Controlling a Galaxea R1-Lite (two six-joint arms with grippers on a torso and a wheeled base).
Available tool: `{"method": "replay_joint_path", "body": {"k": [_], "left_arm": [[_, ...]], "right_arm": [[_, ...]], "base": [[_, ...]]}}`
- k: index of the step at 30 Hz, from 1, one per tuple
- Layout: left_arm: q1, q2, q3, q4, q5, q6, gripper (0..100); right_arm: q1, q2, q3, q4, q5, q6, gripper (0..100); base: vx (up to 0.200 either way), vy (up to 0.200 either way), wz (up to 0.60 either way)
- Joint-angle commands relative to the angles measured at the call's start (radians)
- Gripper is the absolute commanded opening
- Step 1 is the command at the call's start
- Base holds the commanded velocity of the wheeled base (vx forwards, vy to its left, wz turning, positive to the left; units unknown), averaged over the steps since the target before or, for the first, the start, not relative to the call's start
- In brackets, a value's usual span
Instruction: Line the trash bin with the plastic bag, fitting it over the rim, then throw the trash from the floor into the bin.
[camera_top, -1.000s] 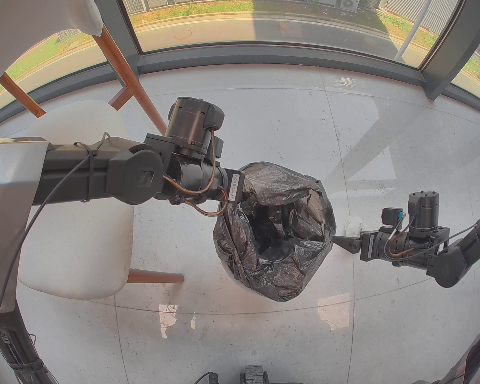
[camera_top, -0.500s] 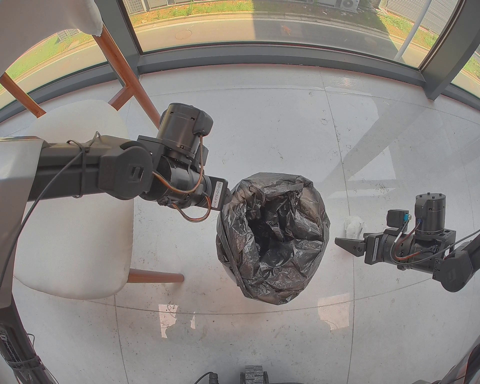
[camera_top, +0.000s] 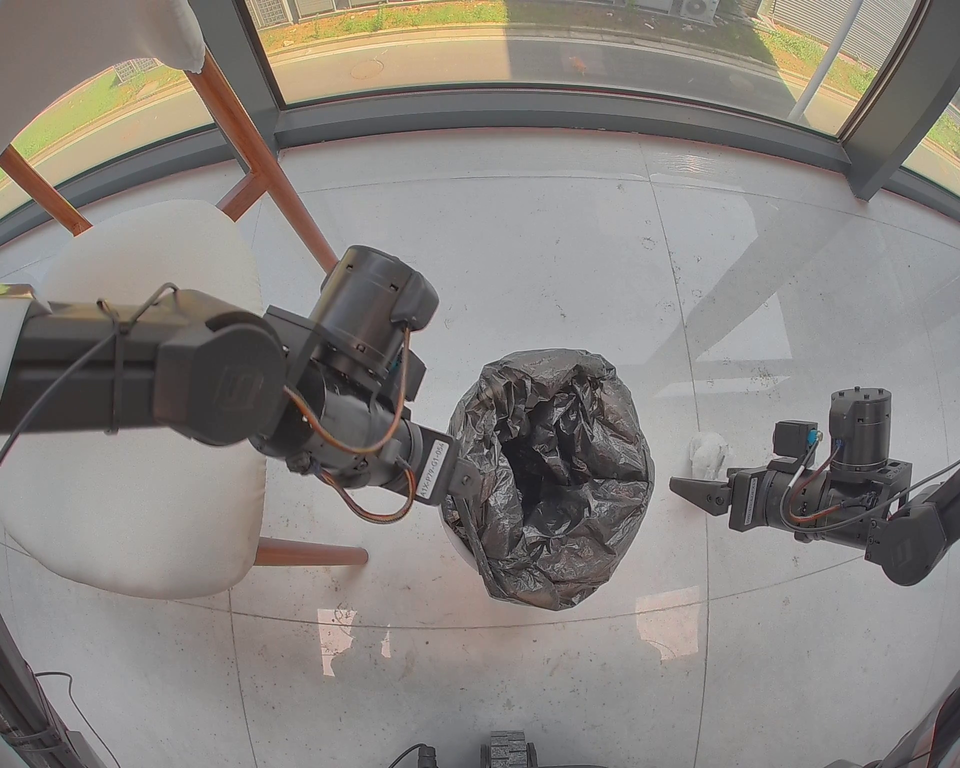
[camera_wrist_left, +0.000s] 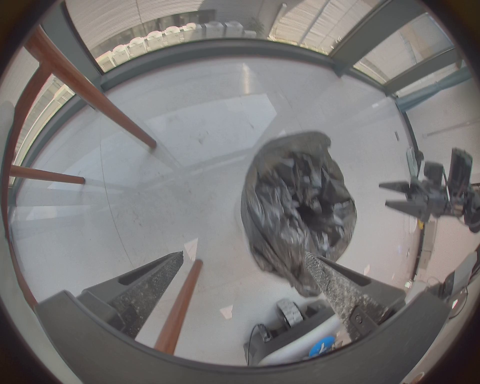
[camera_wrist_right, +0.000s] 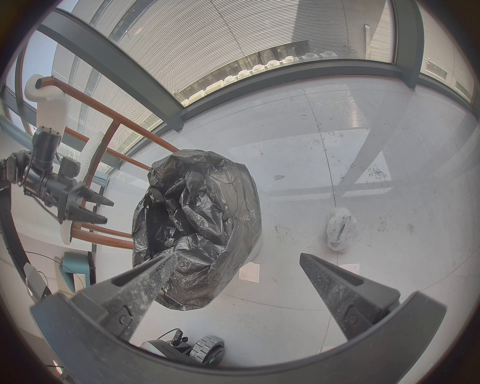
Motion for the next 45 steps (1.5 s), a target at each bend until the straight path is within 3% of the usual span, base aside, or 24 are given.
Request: {"method": "replay_joint_path", "body": {"k": [1,6,13,34,35,45], "left_arm": [[-0.057,-0.012,0.121,-0.095,-0.008,-0.002,100],[-0.091,0.074,0.142,-0.147,-0.008,-0.005,100],[-0.090,0.165,0.070,-0.177,-0.008,-0.022,100],[-0.086,0.252,-0.008,-0.181,-0.002,-0.086,100],[-0.086,0.255,-0.011,-0.181,0.000,-0.086,0],[-0.083,0.206,-0.008,-0.170,-0.002,-0.088,0]], "right_arm": [[-0.001,-0.001,0.002,0.000,-0.001,0.000,100],[-0.004,-0.001,0.002,0.000,0.000,0.001,100],[-0.007,-0.003,0.002,0.000,0.002,0.003,100],[0.002,-0.004,0.001,-0.002,0.005,0.003,100],[0.003,-0.006,0.002,-0.002,0.005,0.003,100],[0.000,-0.009,0.013,-0.002,0.006,0.003,100]], "base": [[0.000,0.000,0.00],[0.000,0.000,0.00],[0.000,0.000,0.00],[0.000,0.000,0.00],[0.000,0.000,0.00],[0.000,0.000,0.00]]}}
